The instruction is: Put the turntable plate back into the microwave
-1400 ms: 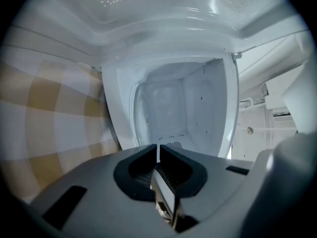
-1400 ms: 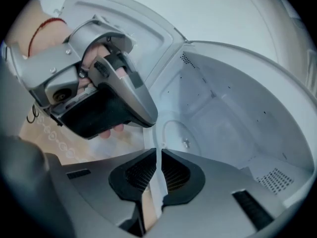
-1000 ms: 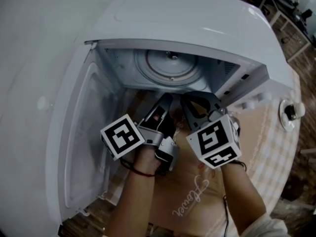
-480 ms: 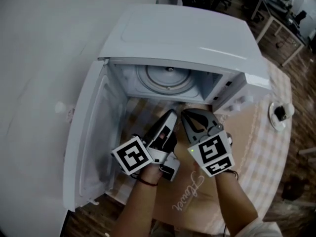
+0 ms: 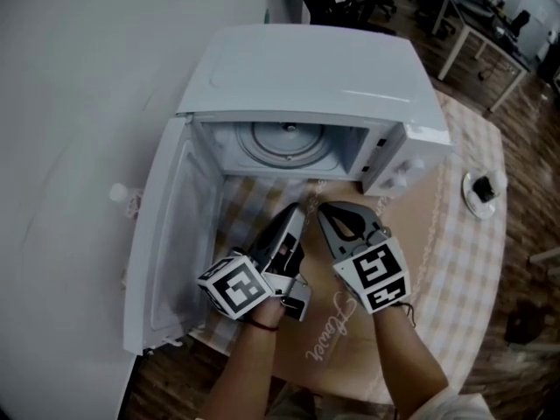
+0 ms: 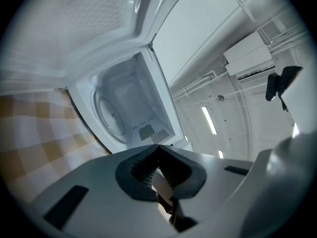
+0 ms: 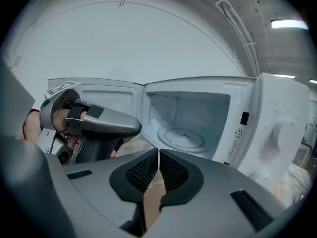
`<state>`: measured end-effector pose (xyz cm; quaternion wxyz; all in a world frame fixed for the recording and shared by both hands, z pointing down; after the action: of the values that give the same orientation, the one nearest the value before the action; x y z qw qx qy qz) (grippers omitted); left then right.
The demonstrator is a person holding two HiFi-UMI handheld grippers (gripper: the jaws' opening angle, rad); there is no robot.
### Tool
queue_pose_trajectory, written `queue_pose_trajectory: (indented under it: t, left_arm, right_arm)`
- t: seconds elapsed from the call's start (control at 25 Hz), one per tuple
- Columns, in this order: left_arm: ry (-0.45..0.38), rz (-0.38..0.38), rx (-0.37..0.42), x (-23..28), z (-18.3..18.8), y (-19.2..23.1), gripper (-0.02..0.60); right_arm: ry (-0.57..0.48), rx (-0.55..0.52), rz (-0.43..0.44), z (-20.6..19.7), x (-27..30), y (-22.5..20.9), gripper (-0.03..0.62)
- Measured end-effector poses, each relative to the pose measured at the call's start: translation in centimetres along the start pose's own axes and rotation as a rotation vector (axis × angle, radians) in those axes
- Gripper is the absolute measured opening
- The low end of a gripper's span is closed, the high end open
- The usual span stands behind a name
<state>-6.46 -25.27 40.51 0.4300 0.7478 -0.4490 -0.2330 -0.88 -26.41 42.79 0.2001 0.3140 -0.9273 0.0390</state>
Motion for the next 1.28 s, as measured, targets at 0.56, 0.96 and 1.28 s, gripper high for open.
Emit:
queue_pose_trajectory:
  t: [0.56, 0.96, 1.28]
  left_arm:
    - [-0.008, -0.129, 0.340, -3.8, -1.0, -7.4, 0.000]
    - [-0.003, -0.224, 0.553, -7.7, -1.0, -13.9, 0.000]
    - [-0.033, -0.261, 0.631, -10.1, 0.6, -18.2, 0.000]
  right_arm:
    - [-0.189, 0.115, 0.041, 3.6, -5.5, 3.5, 0.038]
    - [-0.350, 0.166, 0.069, 8.0, -11.1, 6.3, 0.038]
    - [-0.439, 0.123, 0.083, 11.7, -15.7, 7.4, 0.040]
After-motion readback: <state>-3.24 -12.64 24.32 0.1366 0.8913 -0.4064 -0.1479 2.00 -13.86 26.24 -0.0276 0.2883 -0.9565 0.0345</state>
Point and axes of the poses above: the fingertips, and each gripper's own axes: x forward along the fingers, y to its left, z out of its top, the point moved 1 cm from there along -x, backward along the fingers, and after that the axes turned 7 degrees about z, right-handed, at the moved point
